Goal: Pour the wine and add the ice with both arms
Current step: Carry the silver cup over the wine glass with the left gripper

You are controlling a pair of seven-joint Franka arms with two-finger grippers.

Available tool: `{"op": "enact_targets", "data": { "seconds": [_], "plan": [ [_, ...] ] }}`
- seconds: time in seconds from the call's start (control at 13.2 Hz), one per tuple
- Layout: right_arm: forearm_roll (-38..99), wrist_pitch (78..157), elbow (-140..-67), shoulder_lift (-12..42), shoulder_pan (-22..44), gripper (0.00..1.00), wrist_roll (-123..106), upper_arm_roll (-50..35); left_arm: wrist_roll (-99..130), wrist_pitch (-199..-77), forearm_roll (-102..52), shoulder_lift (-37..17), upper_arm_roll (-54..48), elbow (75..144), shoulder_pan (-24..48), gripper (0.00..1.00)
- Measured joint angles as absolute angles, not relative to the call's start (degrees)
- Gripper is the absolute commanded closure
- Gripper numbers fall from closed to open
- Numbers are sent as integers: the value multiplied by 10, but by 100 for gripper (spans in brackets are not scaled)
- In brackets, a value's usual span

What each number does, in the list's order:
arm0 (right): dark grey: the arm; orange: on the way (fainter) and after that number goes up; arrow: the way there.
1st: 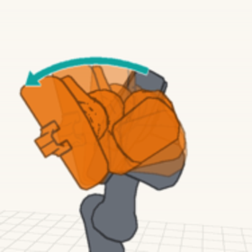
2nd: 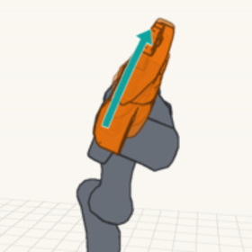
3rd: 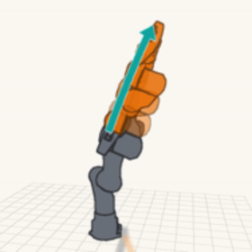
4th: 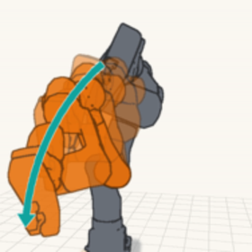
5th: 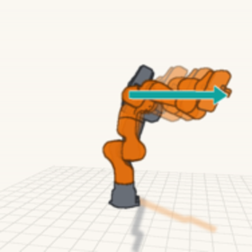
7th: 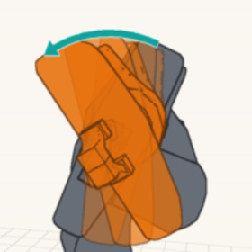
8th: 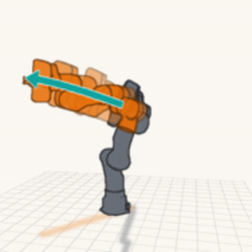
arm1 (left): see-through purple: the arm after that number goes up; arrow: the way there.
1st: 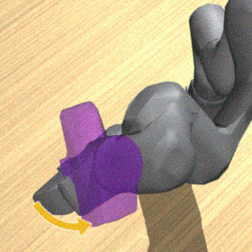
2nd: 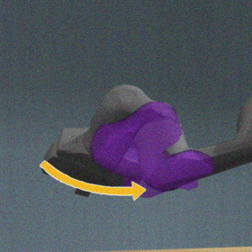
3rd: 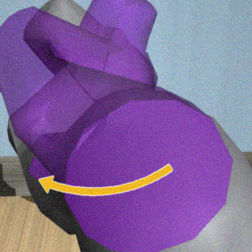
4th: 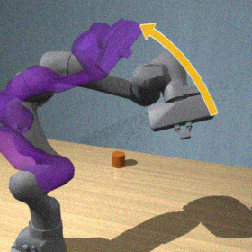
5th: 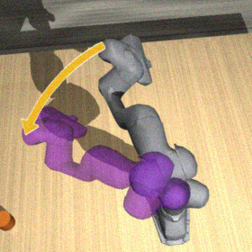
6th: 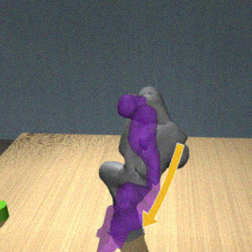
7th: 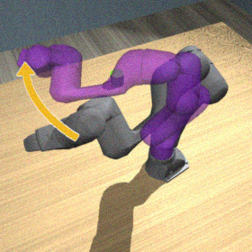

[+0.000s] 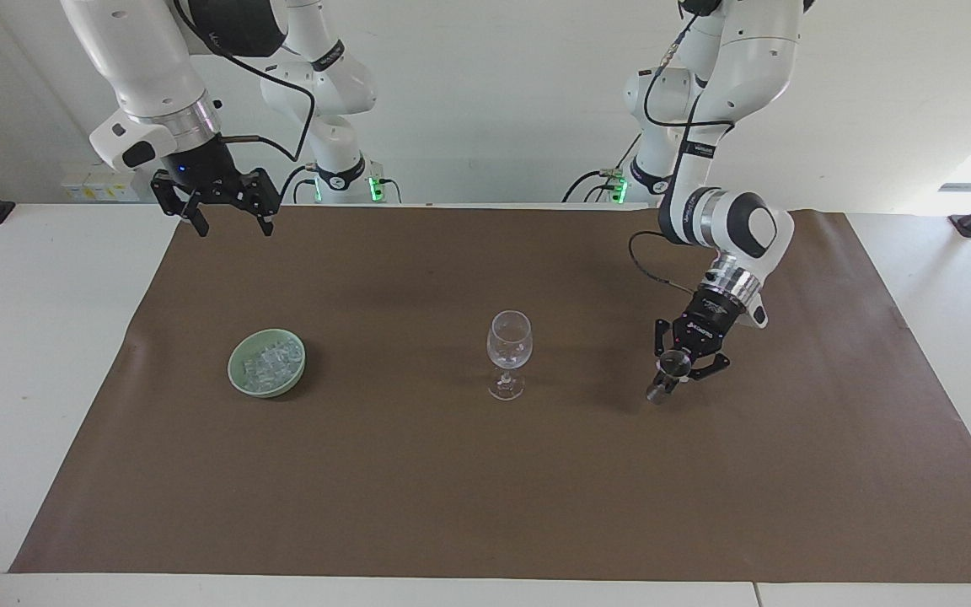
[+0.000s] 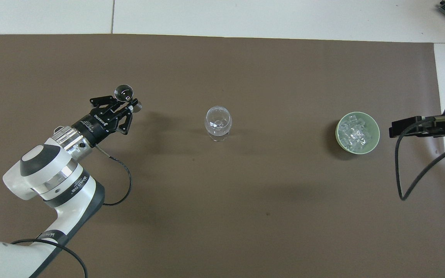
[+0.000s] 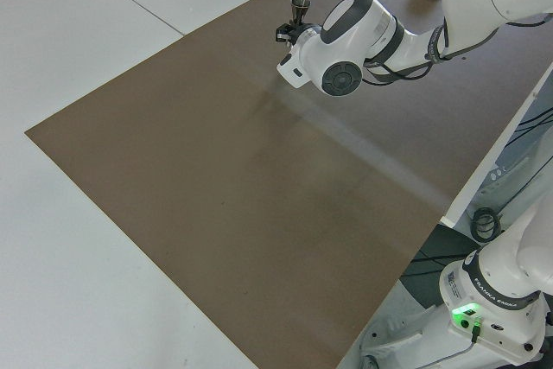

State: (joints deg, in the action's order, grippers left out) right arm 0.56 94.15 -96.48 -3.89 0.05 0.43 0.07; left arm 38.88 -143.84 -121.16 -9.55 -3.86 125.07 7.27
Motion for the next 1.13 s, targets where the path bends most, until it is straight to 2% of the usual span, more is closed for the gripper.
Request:
{"op": "enact_targets", "data": {
  "seconds": [0.3, 0.6, 0.91, 1.13],
  "plan": [
    [6, 942, -965, -39, 1, 0, 4, 1, 403, -1437, -1212, -71, -57, 1248, 78, 100],
    [6, 942, -965, -39, 1, 0, 4, 1, 403, -1438, -1214, -66, -59, 1239, 118, 100],
    [6, 942, -965, -39, 1, 0, 4, 1, 404, -1448, -1221, -71, -61, 1211, 166, 100],
    [6, 942, -965, -39, 1, 0, 4, 1, 405, -1486, -1223, -96, -62, 1171, 194, 100]
  ]
}}
